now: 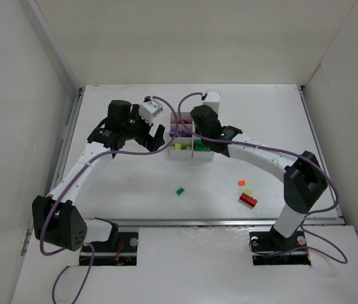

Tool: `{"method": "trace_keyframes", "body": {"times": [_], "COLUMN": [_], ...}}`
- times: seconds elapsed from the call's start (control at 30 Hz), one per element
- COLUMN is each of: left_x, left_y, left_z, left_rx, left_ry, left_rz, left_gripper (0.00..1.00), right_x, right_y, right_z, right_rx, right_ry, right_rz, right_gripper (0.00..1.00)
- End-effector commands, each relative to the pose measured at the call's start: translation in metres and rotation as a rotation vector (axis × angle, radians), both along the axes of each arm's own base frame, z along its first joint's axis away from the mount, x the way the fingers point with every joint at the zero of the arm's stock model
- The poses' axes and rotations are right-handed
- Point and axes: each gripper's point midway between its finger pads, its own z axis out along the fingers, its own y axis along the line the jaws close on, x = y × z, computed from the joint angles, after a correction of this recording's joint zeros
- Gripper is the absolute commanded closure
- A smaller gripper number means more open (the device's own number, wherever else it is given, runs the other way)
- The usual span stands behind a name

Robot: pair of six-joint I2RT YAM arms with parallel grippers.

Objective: Sort the legos into containers by color

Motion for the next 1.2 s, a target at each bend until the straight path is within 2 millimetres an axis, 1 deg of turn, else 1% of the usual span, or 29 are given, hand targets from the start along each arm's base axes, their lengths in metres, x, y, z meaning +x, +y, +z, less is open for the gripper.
{"method": "trace_keyframes", "body": {"times": [0.0, 0.03, 0.07, 0.13, 0.23, 0.27, 0.3, 0.37, 0.4, 0.43, 0.53, 0.57, 0.6, 0.67, 0.73, 0.77, 0.83, 0.87, 0.93, 0.97, 1.1, 1.13, 1.17], "left_x": [0.002, 0.002, 0.002, 0.003, 0.003, 0.003, 0.003, 0.003, 0.003, 0.003, 0.005, 0.005, 0.006, 0.006, 0.006, 0.006, 0.006, 0.006, 0.006, 0.006, 0.006, 0.006, 0.006], "left_y": [0.0, 0.0, 0.0, 0.0, 0.0, 0.0, 0.0, 0.0, 0.0, 0.0, -0.001, -0.001, 0.002, 0.003, 0.003, 0.003, 0.003, 0.003, 0.003, 0.003, 0.003, 0.003, 0.003], "left_z": [0.008, 0.008, 0.008, 0.012, 0.012, 0.012, 0.012, 0.012, 0.012, 0.012, 0.016, 0.016, 0.016, 0.016, 0.016, 0.016, 0.016, 0.016, 0.016, 0.016, 0.016, 0.016, 0.016], "left_rx": [-0.007, -0.007, -0.007, -0.01, -0.01, -0.01, -0.01, -0.01, -0.01, -0.01, -0.013, -0.013, -0.013, -0.013, -0.013, -0.013, -0.013, -0.013, -0.013, -0.013, -0.013, -0.013, -0.013], "left_ry": [-0.023, -0.023, -0.023, -0.032, -0.032, -0.032, -0.032, -0.032, -0.032, -0.032, -0.041, -0.041, -0.041, -0.041, -0.041, -0.041, -0.041, -0.041, -0.041, -0.041, -0.041, -0.041, -0.041], "left_rz": [-0.001, -0.001, -0.001, -0.001, -0.001, -0.001, -0.001, -0.001, -0.001, -0.001, -0.001, -0.001, 0.008, 0.008, 0.008, 0.008, 0.008, 0.008, 0.008, 0.008, 0.008, 0.008, 0.008], "left_gripper": [0.01, 0.01, 0.01, 0.01, 0.01, 0.01, 0.01, 0.01, 0.01, 0.01, 0.01, 0.01, 0.01, 0.01, 0.01, 0.01, 0.01, 0.01, 0.01, 0.01, 0.01, 0.01, 0.01], "right_x": [0.014, 0.015, 0.016, 0.018, 0.02, 0.02, 0.021, 0.022, 0.022, 0.023, 0.021, 0.019, 0.017, 0.014, 0.014, 0.013, 0.013, 0.013, 0.012, 0.012, 0.012, 0.011, 0.009], "right_y": [-0.001, -0.001, -0.002, 0.0, -0.002, -0.001, -0.002, -0.001, -0.001, 0.0, -0.001, -0.003, -0.001, -0.004, -0.004, -0.005, -0.003, -0.003, -0.001, 0.001, 0.004, 0.004, 0.004], "right_z": [0.01, 0.006, 0.006, -0.005, -0.008, -0.013, -0.011, -0.023, -0.023, -0.027, -0.031, -0.03, -0.025, -0.033, -0.033, -0.037, -0.037, -0.037, -0.038, -0.039, -0.04, -0.034, -0.034], "right_rx": [0.036, 0.029, 0.034, 0.026, 0.025, 0.017, 0.02, 0.002, 0.002, -0.004, -0.003, -0.003, 0.0, -0.006, -0.006, -0.013, 0.0, 0.0, 0.004, 0.008, 0.016, 0.026, 0.031], "right_ry": [-0.116, -0.109, -0.121, -0.113, -0.118, -0.111, -0.12, -0.104, -0.104, -0.097, -0.092, -0.092, -0.102, -0.089, -0.089, -0.083, -0.08, -0.08, -0.076, -0.072, -0.063, -0.073, -0.066], "right_rz": [-0.111, -0.111, -0.12, -0.12, -0.14, -0.14, -0.148, -0.148, -0.148, -0.147, -0.15, -0.15, -0.151, -0.153, -0.153, -0.153, -0.148, -0.148, -0.138, -0.129, -0.111, -0.111, -0.098], "right_gripper": [1.0, 1.0, 1.0, 1.0, 1.0, 1.0, 1.0, 1.0, 1.0, 1.0, 1.0, 1.0, 1.0, 1.0, 1.0, 0.99, 0.94, 0.89, 0.88, 0.84, 0.56, 0.45, 0.41]}}
